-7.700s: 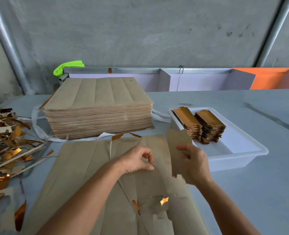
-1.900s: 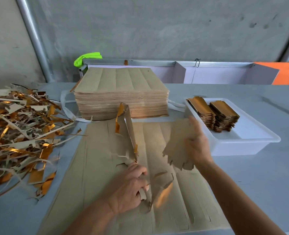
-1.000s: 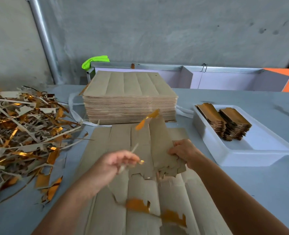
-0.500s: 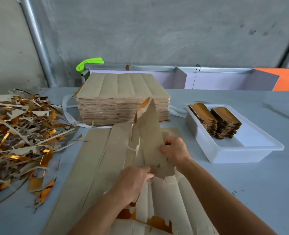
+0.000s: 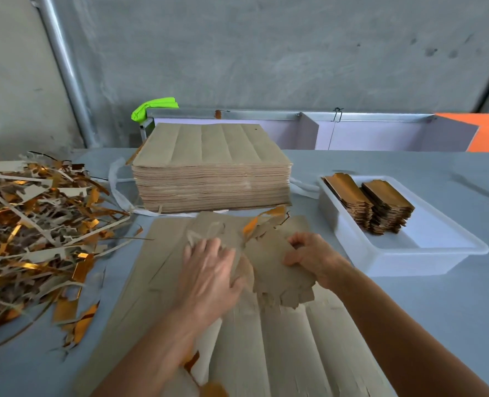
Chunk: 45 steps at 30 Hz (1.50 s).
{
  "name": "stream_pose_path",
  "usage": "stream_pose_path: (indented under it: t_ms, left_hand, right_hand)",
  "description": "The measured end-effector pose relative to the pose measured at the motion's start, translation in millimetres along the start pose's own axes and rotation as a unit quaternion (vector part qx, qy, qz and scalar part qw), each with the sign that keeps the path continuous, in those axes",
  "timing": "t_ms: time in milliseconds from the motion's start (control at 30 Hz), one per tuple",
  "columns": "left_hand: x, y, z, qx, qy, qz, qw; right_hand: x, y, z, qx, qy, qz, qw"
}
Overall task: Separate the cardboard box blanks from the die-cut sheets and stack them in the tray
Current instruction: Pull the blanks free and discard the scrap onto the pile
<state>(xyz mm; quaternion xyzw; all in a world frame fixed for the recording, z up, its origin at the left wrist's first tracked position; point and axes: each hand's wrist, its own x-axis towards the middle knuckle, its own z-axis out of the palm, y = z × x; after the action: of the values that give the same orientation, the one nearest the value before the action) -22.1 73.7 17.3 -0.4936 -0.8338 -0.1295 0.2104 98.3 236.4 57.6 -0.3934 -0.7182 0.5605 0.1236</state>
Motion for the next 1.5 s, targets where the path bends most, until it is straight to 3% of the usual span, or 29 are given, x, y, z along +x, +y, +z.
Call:
stream_pose_path:
  t_ms: [133, 233, 367, 567, 700, 833, 900, 1033, 1133, 1267, 1333, 1500]
  left_hand:
    - [8.2, -0.8, 27.6, -0.088, -0.189, -0.098, 0.973]
    - [-3.0, -0.3, 50.2, -0.045, -0.243, -0.079, 0.966]
    - [-9.6, 0.2, 53.9, -0.005, -0.198, -0.052, 0.979]
    - [27.6, 5.8, 38.7, -0.028, -0.188, -0.144, 0.971]
    - [49.6, 9.1, 35.9, -0.023, -0.2, -0.123, 0.972]
    - [50.8, 8.3, 47.3, -0.185, -0.186, -0.171, 0.95]
    - [54.9, 6.2, 49.3, -0.21, -0.177, -0.196, 0.941]
    - [65.5, -4.4, 52.8, -0.273, -0.124, -0.252, 0.92]
    - [63.6, -10.8, 53.3, -0.339, -0.04, -0.309, 0.888]
    - [49.7, -2.7, 40.2, -0.266, 0.029, -0.213, 0.94]
    - [46.7, 5.8, 34.7, -0.189, 0.011, -0.154, 0.97]
    - [35.2, 33.7, 21.3, -0.055, 0.009, 0.025, 0.998]
  right_hand:
    - [-0.4, 9.0, 6.5, 0.067, -0.03, 0.044, 0.996]
    - [2.0, 17.3, 18.0, 0.078, -0.035, 0.054, 0.995]
    - [7.8, 22.7, 42.6, 0.053, 0.008, 0.028, 0.998]
    - [-0.3, 16.7, 32.8, -0.11, 0.143, -0.111, 0.977]
    - [-12.5, 6.0, 22.2, -0.177, 0.083, -0.199, 0.96]
    - [-26.2, -0.5, 19.2, -0.181, 0.008, -0.266, 0.947]
    - [-30.8, 1.6, 15.4, -0.193, -0.026, -0.28, 0.94]
    - [-34.3, 12.7, -11.4, -0.127, -0.096, -0.25, 0.955]
    - [-27.7, 23.1, -36.4, -0.023, -0.043, -0.173, 0.984]
    - [-3.6, 14.9, -33.2, -0.145, 0.073, -0.132, 0.978]
    - [5.6, -4.0, -16.0, -0.174, 0.101, -0.137, 0.97]
    - [25.1, -44.3, 21.6, -0.094, 0.123, -0.065, 0.986]
